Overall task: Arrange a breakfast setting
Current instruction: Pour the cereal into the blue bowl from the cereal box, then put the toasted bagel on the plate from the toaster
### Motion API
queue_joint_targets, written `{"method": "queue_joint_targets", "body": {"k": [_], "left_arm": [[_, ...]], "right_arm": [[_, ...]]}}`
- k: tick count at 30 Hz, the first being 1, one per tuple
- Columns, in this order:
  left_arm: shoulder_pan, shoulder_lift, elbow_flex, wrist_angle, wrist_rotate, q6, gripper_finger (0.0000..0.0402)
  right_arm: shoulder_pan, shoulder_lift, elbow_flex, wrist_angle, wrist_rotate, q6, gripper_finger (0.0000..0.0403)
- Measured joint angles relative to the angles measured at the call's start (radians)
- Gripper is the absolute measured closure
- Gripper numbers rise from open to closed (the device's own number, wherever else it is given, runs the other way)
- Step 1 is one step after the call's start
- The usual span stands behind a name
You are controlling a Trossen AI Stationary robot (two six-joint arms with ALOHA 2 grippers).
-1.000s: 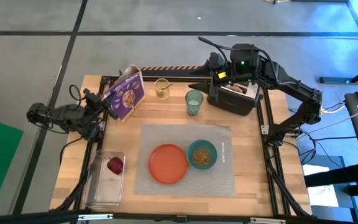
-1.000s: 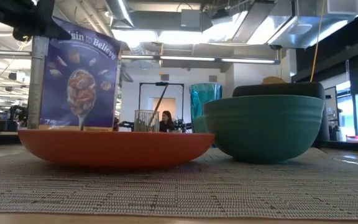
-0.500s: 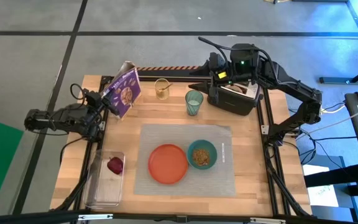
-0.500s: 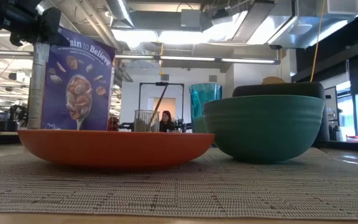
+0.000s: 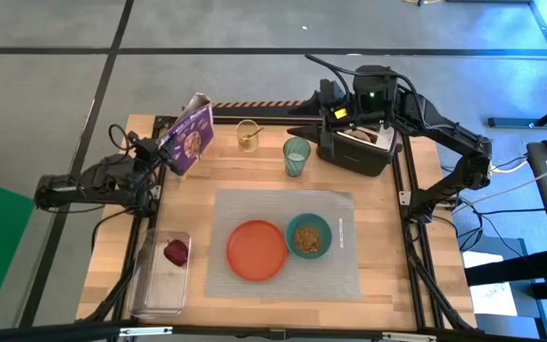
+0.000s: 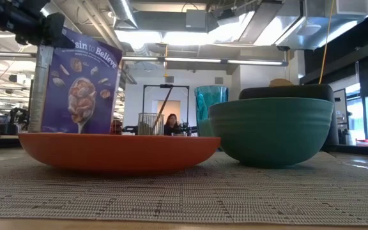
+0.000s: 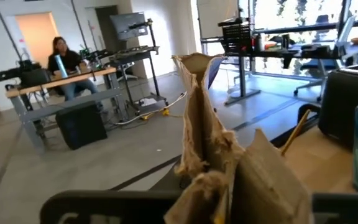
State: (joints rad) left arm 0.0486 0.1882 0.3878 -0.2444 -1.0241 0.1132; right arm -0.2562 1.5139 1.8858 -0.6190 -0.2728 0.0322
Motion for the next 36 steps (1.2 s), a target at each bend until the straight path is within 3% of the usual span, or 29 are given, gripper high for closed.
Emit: {"method": "queue_joint_targets", "body": {"k": [12, 23, 31, 36], "left_arm": [[0.091, 0.001, 0.000, 0.000, 0.024, -0.031, 0.0356], [0.091, 0.001, 0.007, 0.095, 0.000, -0.033, 0.0252], [0.091, 0.001, 0.131, 0.102, -0.003, 0.023, 0.0187], [0.091, 0.009, 0.237, 0.103, 0.083, 0.023, 0.0167]], "right_arm": [[0.000, 0.000, 0.000, 0.017, 0.000, 0.064, 0.0155], [0.000, 0.000, 0.000, 0.022, 0.000, 0.102, 0.0155], [0.001, 0.001, 0.000, 0.016, 0.004, 0.152, 0.0155], [0.001, 0.001, 0.000, -0.044, 0.125, 0.202, 0.0155]]}}
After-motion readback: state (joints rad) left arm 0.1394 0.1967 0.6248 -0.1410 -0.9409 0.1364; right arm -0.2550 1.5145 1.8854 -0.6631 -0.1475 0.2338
